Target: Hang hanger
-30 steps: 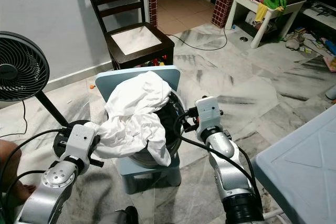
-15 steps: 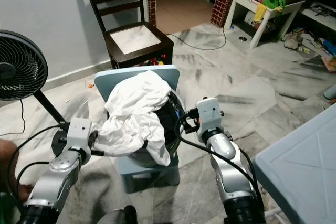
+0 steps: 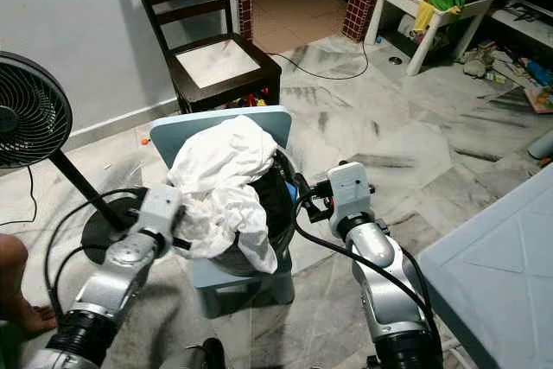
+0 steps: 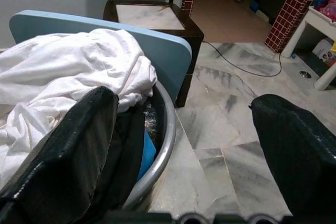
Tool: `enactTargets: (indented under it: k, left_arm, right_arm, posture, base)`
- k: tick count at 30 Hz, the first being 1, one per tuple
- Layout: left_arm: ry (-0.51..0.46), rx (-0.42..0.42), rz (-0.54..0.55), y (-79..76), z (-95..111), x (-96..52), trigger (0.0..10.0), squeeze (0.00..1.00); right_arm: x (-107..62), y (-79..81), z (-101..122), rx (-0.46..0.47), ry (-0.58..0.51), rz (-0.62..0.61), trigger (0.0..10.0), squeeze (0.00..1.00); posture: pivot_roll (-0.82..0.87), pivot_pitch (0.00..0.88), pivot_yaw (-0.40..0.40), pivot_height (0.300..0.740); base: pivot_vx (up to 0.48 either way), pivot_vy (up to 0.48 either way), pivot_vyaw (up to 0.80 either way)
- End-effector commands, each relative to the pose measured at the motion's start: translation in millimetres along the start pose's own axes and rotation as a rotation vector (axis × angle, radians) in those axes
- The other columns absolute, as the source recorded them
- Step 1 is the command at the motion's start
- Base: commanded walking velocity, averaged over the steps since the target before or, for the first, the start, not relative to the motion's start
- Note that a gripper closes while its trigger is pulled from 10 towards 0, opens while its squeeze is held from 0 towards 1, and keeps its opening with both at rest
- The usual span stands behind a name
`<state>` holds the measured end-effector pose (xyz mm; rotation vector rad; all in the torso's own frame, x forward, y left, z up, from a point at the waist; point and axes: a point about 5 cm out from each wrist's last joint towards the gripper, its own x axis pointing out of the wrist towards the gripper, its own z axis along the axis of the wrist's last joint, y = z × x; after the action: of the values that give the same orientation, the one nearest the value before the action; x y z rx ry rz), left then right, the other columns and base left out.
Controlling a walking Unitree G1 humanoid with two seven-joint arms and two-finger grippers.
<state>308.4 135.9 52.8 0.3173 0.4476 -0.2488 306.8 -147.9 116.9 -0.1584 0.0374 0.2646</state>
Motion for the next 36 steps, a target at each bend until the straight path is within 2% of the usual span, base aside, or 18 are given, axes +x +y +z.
enactTargets:
  k: [1,2,3,4,10,12,16,18,20,29,34,36]
  left_arm:
    - [0.036,0.022,-0.048,-10.3,-10,-0.6,10.0,0.00]
    - [0.037,0.022,-0.053,-12.1,-11,-0.6,10.0,0.00]
    - [0.041,0.019,-0.053,-12.9,-11,-0.6,10.0,0.21]
    - [0.042,0.018,-0.050,-13.1,-12,-0.5,10.0,1.00]
    - [0.031,0.013,-0.005,-8.3,-12,-1.1,10.0,1.00]
    - [-0.014,-0.013,0.070,0.8,-7,-3.3,10.0,1.00]
    - [-0.043,-0.039,0.116,4.9,-2,-6.5,10.0,1.00]
    - [-0.067,-0.082,0.152,5.9,1,-10.0,10.0,1.00]
    - [-0.107,-0.121,0.172,1.4,6,-13.8,10.0,1.00]
    - [-0.152,-0.170,0.167,-10.2,14,-16.4,10.0,1.00]
    - [-0.176,-0.291,0.215,-12.0,20,-21.9,10.0,1.00]
    - [-0.225,-0.316,0.232,-12.9,28,-26.7,10.0,1.00]
  right_arm:
    - [-1.2,0.5,1,-0.008,0.004,0.002,10.0,0.00]
    - [-1.2,0.5,1,-0.009,0.004,0.003,10.0,0.00]
    - [-1.2,0.6,1,-0.009,0.005,0.003,10.0,0.00]
    - [-1.3,0.6,1,-0.009,0.006,0.004,10.0,0.00]
    - [-1.8,1.2,1,-0.010,0.008,0.006,10.0,0.00]
    - [-1.6,1.9,1,-0.009,0.009,0.008,10.0,0.00]
    - [-1.4,2.3,0,-0.008,0.010,0.009,10.0,0.00]
    - [-1.1,2.9,0,-0.006,0.010,0.011,10.0,0.00]
    - [-0.2,4.6,0,-0.003,0.009,0.015,10.0,0.00]
    - [0.9,6.2,1,-0.001,0.007,0.019,10.0,0.00]
    - [0.4,3.4,0,-0.005,0.010,0.013,10.0,0.00]
    - [0.2,3.5,0,-0.005,0.010,0.012,10.0,0.00]
  posture:
    - [0.01,0.193,-0.026,0.740]
    - [0.01,0.193,-0.026,0.740]
    - [0.01,0.193,-0.026,0.740]
    - [0.01,0.193,-0.026,0.740]
    - [0.01,0.195,-0.028,0.740]
    - [0.02,0.193,-0.028,0.740]
    - [0.02,0.193,-0.028,0.740]
    - [0.02,0.193,-0.028,0.740]
    - [0.03,0.190,-0.029,0.740]
    - [0.03,0.193,-0.031,0.740]
    - [0.03,0.192,-0.032,0.740]
    - [0.03,0.194,-0.028,0.740]
  base:
    - [0.000,0.000,0.00]
    - [0.000,0.000,0.00]
    - [0.000,0.000,0.00]
    - [0.000,0.000,0.00]
    - [0.000,0.000,0.00]
    - [0.000,0.000,0.00]
    - [0.000,0.000,0.00]
    - [0.000,0.000,0.00]
    - [0.000,0.000,0.00]
    - [0.000,0.000,0.00]
    - [0.000,0.000,0.00]
    - [0.000,0.000,0.00]
